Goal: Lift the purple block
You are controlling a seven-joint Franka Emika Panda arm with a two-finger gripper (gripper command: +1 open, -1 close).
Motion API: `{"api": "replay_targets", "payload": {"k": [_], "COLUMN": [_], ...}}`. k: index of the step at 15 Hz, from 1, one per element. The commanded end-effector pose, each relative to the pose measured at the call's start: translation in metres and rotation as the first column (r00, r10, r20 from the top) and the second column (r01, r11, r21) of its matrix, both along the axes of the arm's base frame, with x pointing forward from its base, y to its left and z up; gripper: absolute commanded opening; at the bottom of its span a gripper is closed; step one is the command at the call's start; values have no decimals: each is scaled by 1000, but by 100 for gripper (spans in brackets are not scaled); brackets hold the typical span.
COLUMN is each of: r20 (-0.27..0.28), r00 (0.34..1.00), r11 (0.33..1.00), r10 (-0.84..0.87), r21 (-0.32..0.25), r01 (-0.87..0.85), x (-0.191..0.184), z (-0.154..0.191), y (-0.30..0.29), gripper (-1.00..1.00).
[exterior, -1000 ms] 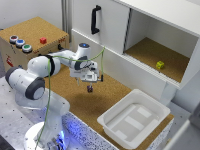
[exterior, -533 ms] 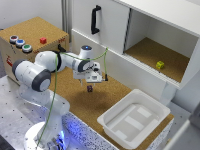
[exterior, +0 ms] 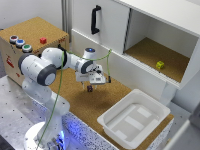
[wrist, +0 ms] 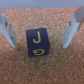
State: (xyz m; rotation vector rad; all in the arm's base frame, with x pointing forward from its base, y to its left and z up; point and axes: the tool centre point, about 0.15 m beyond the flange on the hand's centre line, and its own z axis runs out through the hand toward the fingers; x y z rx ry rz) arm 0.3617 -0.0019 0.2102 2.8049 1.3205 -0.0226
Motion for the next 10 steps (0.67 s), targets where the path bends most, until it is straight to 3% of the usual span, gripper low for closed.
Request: {"api": "replay_targets", "payload": {"k": [1,6,10], "r20": [-51,-45,1], "r00": [999,998,987], "r11": [1000,999,987], "r10": [17,-52,-162], "r21": [7,-11,-22], "r01": [-16,51,162], "x": [21,18,1], "z": [-15,1,58], "y": [-3,-8,-8], "gripper": [-100,-100,-100]}}
